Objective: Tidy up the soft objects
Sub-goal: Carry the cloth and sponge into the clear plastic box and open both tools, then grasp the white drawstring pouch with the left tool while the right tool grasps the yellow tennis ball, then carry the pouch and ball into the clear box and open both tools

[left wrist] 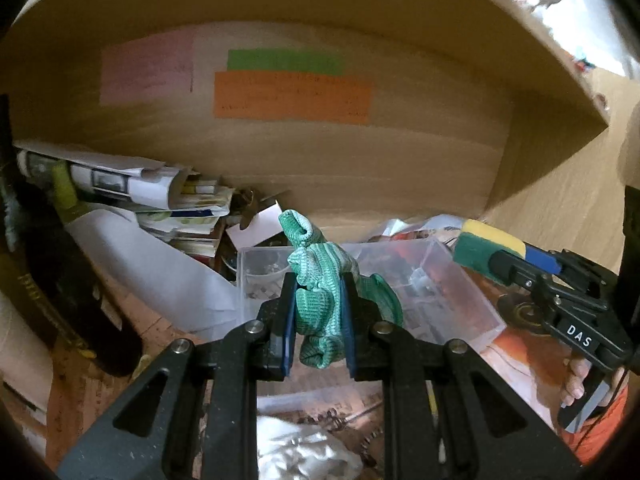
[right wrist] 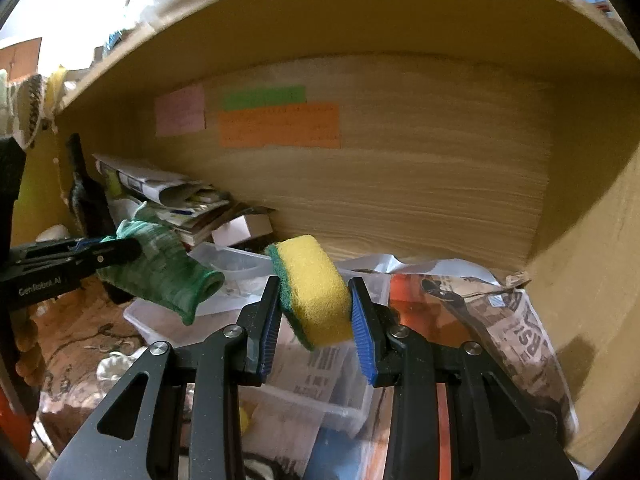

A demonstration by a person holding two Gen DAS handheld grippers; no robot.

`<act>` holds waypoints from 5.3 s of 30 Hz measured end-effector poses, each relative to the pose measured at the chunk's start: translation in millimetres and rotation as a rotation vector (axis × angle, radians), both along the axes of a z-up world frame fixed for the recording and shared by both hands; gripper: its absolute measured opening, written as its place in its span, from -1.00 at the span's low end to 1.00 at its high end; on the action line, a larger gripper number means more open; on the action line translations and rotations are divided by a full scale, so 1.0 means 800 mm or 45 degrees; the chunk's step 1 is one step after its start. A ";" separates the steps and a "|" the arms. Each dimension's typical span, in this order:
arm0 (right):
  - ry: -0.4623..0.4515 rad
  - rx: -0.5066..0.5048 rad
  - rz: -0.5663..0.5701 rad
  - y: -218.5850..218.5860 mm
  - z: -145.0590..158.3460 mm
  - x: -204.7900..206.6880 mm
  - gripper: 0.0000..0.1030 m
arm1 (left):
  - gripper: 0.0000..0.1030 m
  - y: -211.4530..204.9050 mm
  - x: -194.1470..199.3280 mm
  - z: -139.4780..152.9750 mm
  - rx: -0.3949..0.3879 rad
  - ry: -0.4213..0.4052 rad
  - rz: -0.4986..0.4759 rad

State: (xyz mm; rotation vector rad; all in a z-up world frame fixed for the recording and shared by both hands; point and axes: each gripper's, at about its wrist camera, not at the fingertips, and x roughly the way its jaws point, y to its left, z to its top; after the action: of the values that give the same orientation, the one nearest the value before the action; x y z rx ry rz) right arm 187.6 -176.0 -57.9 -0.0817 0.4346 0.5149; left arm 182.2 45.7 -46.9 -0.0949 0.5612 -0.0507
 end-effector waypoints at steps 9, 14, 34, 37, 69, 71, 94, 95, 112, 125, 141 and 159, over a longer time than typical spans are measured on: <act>0.133 -0.091 0.016 0.024 -0.030 0.044 -0.40 | -0.63 0.000 0.062 -0.037 -0.012 0.168 -0.005; 0.211 -0.142 0.020 0.032 -0.048 0.062 -0.40 | -0.63 -0.006 0.083 -0.060 0.002 0.315 -0.025; 0.199 -0.229 0.038 0.043 -0.050 0.055 0.08 | 0.12 -0.017 0.065 -0.051 0.079 0.327 -0.031; 0.162 -0.208 0.042 0.039 -0.037 0.043 0.19 | 0.25 -0.015 0.051 -0.036 0.071 0.280 -0.030; 0.276 -0.109 0.215 0.050 -0.071 -0.048 0.48 | 0.89 0.010 -0.070 -0.084 0.099 0.337 0.034; 0.314 -0.129 0.228 0.057 -0.079 -0.043 0.41 | 0.89 0.013 -0.069 -0.096 0.087 0.366 0.041; 0.314 -0.112 0.257 0.058 -0.082 -0.048 -0.20 | -0.46 0.003 -0.084 -0.100 0.015 0.370 -0.067; 0.304 -0.105 0.254 0.056 -0.078 -0.050 -0.20 | -0.47 0.003 -0.089 -0.092 0.018 0.347 -0.064; 0.065 0.054 0.170 0.006 -0.001 -0.073 -0.20 | -0.46 -0.003 -0.089 0.010 0.044 0.062 -0.057; 0.028 0.078 0.110 -0.001 0.013 -0.035 -0.19 | -0.46 -0.013 -0.022 0.020 0.041 0.060 -0.037; 0.266 -0.031 0.111 0.036 -0.051 0.043 -0.19 | -0.46 -0.024 0.071 -0.051 0.068 0.283 -0.045; 0.283 -0.137 0.143 0.057 -0.068 0.044 0.01 | 0.06 -0.026 0.069 -0.076 0.093 0.345 -0.030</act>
State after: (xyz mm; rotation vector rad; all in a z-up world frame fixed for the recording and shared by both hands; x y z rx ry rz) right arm 222.6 -130.7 -112.2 -0.1538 0.6776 0.6142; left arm 237.3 25.3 -107.9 -0.0237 0.8340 -0.0401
